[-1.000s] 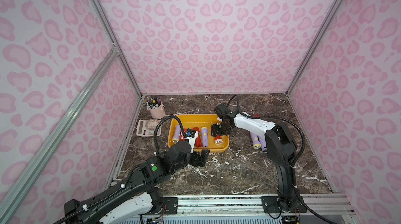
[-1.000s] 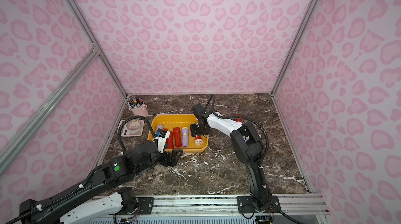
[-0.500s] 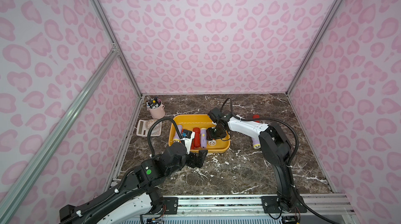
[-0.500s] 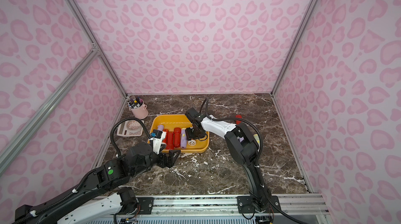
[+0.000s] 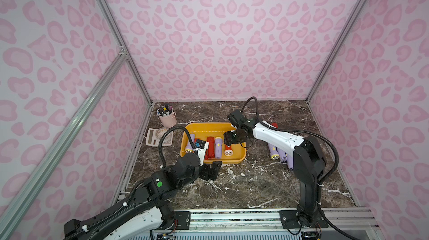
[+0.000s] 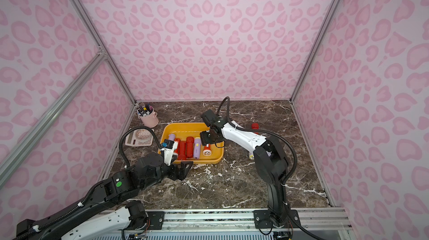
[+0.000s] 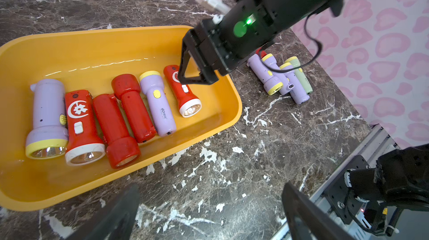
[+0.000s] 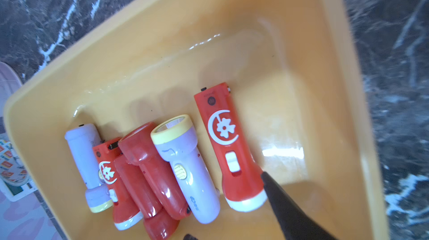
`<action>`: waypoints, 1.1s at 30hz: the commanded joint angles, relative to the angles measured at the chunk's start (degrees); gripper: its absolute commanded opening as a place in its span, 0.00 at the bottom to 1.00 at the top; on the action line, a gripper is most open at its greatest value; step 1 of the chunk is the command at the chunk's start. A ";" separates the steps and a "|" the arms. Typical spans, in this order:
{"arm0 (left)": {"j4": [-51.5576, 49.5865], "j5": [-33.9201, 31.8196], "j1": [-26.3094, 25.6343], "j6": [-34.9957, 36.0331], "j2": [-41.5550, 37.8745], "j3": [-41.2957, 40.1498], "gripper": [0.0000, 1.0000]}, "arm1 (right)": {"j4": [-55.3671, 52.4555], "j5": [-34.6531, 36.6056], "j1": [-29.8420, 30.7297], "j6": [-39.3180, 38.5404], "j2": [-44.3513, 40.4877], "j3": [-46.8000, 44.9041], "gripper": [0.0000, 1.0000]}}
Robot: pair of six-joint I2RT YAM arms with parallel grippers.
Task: Put the flashlights into the storage boxes
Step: Place the flashlight at the storage box, then pick up the flashlight from the center of the board.
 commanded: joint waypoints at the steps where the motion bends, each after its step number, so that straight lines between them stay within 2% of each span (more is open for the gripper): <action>1: 1.47 2.28 0.01 1.03 2.06 1.49 0.97 | -1.63 5.78 -1.67 -1.02 -4.10 -2.34 0.67; 7: 6.05 7.73 -0.23 1.85 9.82 4.07 0.98 | -0.52 8.74 -9.09 -2.21 -12.38 -13.42 0.65; 14: 10.00 10.25 -0.93 3.30 21.11 9.73 0.98 | 4.80 7.34 -17.28 -3.31 -18.43 -25.01 0.63; 22: 13.37 13.43 -2.53 2.82 32.83 16.35 1.00 | 7.50 8.47 -21.41 -5.11 -17.49 -27.81 0.61; 33: 13.50 14.10 -3.29 1.48 36.35 17.97 0.99 | 10.67 6.99 -25.07 -6.44 -13.12 -29.08 0.60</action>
